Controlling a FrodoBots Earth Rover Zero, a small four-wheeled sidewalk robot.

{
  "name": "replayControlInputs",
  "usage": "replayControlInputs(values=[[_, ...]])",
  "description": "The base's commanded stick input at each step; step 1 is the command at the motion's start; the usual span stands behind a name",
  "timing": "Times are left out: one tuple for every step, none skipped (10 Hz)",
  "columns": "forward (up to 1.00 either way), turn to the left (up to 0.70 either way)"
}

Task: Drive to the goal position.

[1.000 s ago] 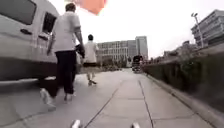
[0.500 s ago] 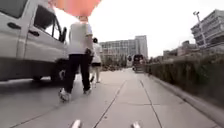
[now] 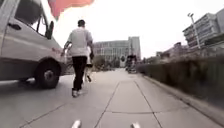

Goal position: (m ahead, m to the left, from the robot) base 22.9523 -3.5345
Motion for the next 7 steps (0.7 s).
replayControlInputs(values=[[0.7,0.0],[0.7,0.0],[0.7,0.0],[0.7,0.0],[0.7,-0.08],[0.7,-0.17],[0.7,-0.14]])
